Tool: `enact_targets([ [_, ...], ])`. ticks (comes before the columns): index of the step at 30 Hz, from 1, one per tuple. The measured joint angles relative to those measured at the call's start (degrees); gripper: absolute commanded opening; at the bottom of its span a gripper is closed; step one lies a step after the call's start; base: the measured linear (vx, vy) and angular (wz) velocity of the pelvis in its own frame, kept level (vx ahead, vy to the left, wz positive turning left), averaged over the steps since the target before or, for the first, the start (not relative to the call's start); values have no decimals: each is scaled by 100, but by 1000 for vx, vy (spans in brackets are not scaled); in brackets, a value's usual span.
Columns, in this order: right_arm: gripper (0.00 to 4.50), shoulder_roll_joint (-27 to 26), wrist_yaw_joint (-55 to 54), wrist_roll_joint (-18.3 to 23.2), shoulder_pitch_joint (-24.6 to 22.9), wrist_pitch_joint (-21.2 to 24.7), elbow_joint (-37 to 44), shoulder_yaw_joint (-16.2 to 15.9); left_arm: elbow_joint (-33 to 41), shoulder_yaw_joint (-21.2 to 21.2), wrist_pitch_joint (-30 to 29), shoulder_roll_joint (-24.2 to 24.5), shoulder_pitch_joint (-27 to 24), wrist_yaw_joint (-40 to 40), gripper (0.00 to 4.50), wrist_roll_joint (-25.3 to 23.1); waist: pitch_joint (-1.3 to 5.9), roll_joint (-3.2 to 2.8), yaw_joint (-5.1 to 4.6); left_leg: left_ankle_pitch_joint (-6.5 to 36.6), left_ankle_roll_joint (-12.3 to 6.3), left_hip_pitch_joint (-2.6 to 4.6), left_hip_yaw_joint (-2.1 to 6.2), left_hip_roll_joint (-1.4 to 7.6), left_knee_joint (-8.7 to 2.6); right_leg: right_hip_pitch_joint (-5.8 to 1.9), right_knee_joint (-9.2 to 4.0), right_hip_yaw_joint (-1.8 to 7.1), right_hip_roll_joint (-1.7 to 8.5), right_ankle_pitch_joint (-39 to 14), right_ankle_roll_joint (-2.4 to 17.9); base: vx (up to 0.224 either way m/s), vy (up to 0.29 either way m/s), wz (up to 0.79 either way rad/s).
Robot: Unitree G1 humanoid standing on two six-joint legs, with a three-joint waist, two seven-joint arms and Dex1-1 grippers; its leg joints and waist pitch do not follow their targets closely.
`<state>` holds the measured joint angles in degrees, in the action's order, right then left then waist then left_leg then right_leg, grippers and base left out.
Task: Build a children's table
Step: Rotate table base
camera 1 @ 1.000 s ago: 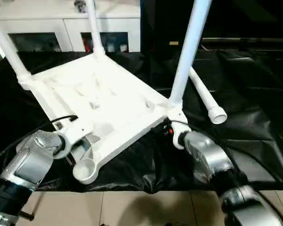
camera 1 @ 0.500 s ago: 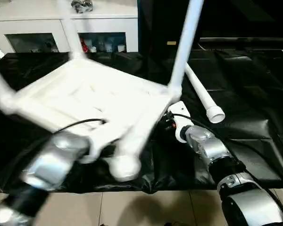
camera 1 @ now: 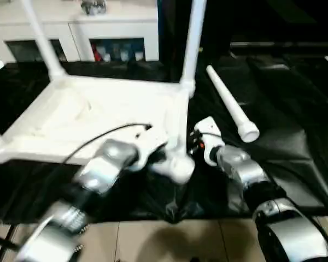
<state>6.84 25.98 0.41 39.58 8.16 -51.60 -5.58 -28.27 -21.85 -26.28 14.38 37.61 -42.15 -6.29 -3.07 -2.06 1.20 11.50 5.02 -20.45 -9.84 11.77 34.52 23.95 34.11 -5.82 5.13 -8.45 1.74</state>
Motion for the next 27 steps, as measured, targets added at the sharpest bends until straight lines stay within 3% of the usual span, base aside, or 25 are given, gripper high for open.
enact_targets([
  [4,14,24,-95,146,-81,-18,528,93,-651,32,464,-83,269,479,0,-139,2,-25,-31,0,0,1,8,3,-2,1,1,-2,-7,1,-1,0,0,0],
  [7,14,145,-124,259,-415,105,1380,309,-1165,132,891,-142,429,748,0,-140,4,-41,33,-2,-3,-9,8,2,-1,0,-5,-10,-8,-1,-3,0,0,0],
  [12,14,403,-387,423,-1237,795,3020,708,-1383,581,1448,-119,466,1121,0,-15,4,-41,84,-17,-31,-11,10,1,-2,0,-13,-10,-6,-2,-6,0,0,0],
  [15,14,457,-564,471,-1592,1054,3686,856,-711,1044,1407,-205,286,1366,0,272,3,-45,77,-17,-31,-9,8,2,-4,1,-13,-9,-5,-3,-6,0,0,0],
  [16,1,452,-645,471,-1719,1153,3972,901,-337,1251,1318,-290,127,1486,33,412,8,-66,72,-15,-28,-10,8,2,-6,3,-22,-11,-6,-6,-12,0,0,0],
  [18,24,444,-771,481,-2106,1292,4632,995,636,1638,1166,-534,-466,1729,41,763,22,-106,62,-6,-43,3,3,1,-11,-12,-27,-8,-4,-12,-19,0,0,0],
  [21,42,410,-838,533,-2570,1533,5349,1031,1626,1820,936,-677,-1235,1864,72,1065,18,-105,46,-7,-47,-6,4,6,-17,-1,-23,-12,-10,-36,-55,0,0,0],
  [22,67,385,-859,584,-2663,1641,5496,1030,1774,1859,903,-697,-1391,1933,86,1116,16,-102,44,-8,-47,-8,0,7,-16,1,-23,-12,-14,-37,-56,0,0,0],
  [27,94,197,-1007,921,-3510,2043,6829,1124,3385,2541,890,-936,-2503,2695,118,1193,12,10,42,11,-15,-10,3,10,-20,2,-35,-15,-21,-41,-64,0,0,0],
])
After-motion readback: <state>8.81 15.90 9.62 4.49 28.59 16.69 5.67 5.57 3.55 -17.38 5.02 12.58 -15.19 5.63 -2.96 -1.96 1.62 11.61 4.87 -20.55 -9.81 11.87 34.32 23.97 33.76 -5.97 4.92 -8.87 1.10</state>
